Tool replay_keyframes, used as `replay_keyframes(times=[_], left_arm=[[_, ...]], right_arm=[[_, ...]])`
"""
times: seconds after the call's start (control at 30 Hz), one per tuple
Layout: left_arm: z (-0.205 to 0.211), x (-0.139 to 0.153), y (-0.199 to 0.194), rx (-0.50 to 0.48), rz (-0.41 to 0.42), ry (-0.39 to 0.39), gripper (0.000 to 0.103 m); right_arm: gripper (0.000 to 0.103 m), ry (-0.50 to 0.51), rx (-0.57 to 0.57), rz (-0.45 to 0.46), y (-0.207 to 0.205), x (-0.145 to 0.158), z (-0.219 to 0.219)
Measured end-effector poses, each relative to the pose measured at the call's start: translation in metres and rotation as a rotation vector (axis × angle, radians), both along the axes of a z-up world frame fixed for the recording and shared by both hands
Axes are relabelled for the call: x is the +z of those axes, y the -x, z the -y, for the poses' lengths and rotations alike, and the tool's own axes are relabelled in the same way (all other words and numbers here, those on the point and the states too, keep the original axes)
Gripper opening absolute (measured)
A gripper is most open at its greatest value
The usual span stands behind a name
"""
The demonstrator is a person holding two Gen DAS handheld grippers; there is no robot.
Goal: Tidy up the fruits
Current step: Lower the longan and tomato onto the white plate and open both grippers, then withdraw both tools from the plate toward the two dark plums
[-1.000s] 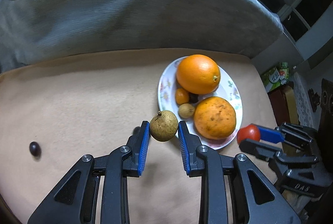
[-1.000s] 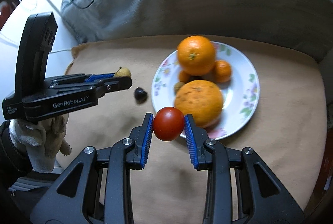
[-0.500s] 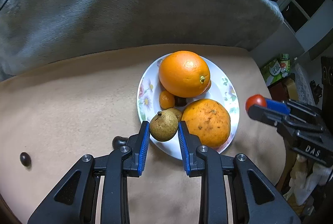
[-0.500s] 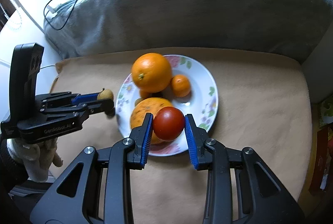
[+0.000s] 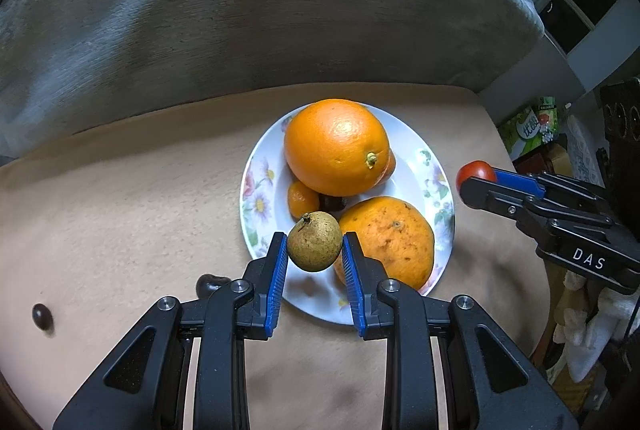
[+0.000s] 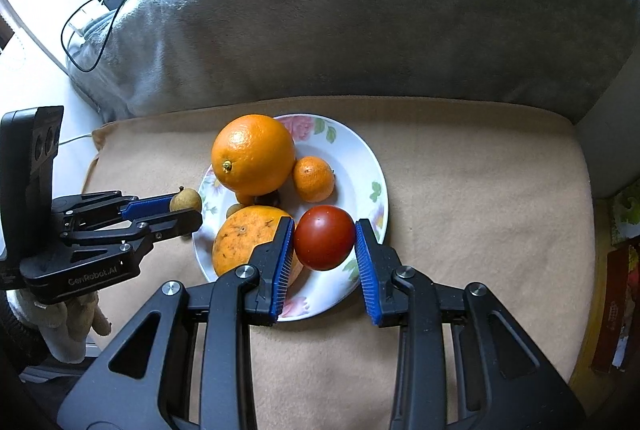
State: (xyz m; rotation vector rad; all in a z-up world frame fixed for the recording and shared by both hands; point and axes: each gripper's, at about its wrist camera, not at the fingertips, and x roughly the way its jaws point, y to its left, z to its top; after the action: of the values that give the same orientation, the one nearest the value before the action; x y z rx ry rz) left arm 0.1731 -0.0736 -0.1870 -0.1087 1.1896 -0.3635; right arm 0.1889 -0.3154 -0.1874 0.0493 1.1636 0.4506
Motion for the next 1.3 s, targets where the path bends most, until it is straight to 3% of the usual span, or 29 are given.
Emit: replay_keyframes(times=[0.4,0.53,0.67,0.73,0.83,0.93,1.3], left_arm=[[0.005,0.001,-0.002,-0.014,0.0,0.01,0.026],[0.006,0.002,-0.002,-0.022,0.001,0.008,0.028],[0.006,0.006,-0.001,-0.025,0.013,0.01,0.037],[0.007,0.008,0.0,-0.025,0.021,0.005,0.053],[0.008,0.01,0.002,-0.026,0.042,-0.008,0.061],[0.009,0.012,0.004,-0.028,0.053,-0.026,0.068],[0.003,0.02,0.008,-0.014,0.086,-0.054,0.071]], right_arm=[[0.034,-0.004,-0.012,0.002,0.0,0.001,-0.004],[0.059,-0.005,-0.019,0.019,-0.001,0.006,-0.005],[0.06,-0.003,-0.034,0.019,-0.003,0.007,-0.004],[0.06,-0.001,-0.041,0.018,-0.004,0.008,-0.004],[0.075,-0.001,-0.048,0.024,-0.003,0.009,-0.003],[0.082,-0.001,-0.048,0.034,-0.002,0.013,-0.005],[0.084,0.011,-0.035,0.047,-0.003,0.02,-0.017]])
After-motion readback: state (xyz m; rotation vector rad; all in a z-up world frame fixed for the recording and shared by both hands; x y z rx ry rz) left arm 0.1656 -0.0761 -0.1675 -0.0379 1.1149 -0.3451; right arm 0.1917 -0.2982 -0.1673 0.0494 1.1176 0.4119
